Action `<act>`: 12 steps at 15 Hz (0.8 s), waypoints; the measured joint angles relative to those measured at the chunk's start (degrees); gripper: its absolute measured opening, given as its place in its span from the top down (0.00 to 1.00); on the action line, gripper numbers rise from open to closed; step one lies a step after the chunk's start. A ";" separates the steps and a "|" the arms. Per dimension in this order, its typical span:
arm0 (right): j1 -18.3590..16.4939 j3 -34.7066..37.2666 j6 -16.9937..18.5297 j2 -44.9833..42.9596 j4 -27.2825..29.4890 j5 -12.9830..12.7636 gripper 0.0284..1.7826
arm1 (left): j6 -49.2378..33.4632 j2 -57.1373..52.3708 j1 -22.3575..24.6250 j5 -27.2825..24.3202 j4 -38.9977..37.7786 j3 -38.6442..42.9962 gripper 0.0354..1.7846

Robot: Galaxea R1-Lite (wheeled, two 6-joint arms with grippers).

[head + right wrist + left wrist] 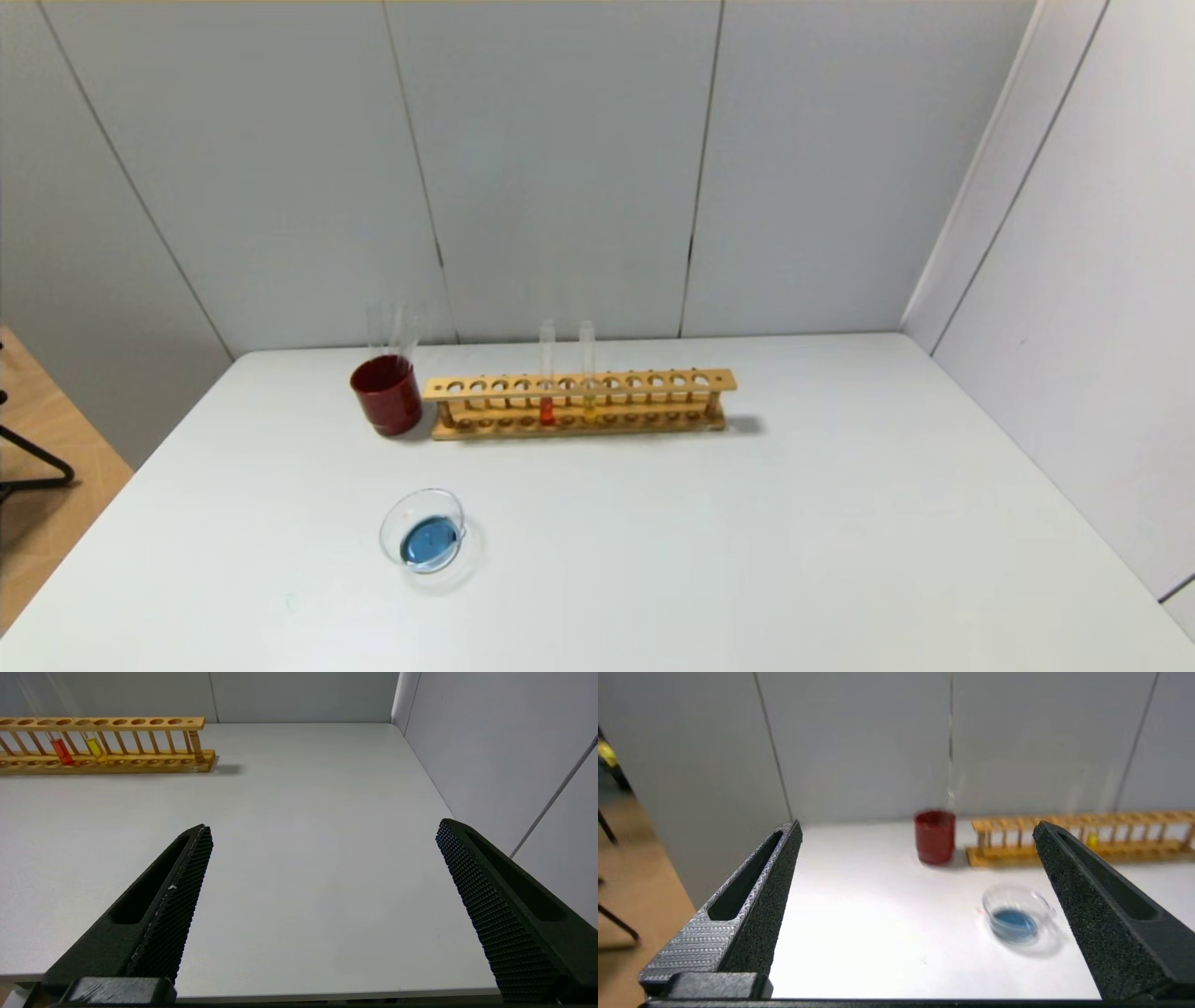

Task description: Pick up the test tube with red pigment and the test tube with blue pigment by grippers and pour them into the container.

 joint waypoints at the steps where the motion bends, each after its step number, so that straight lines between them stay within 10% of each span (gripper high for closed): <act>1: 0.00 0.00 -0.02 0.00 0.00 0.00 0.02 | -0.22 -0.05 0.05 -0.06 3.39 0.12 0.02; 12: 0.00 0.00 -0.07 0.00 0.00 0.00 0.02 | 0.74 -0.16 0.10 -3.22 14.93 0.11 0.02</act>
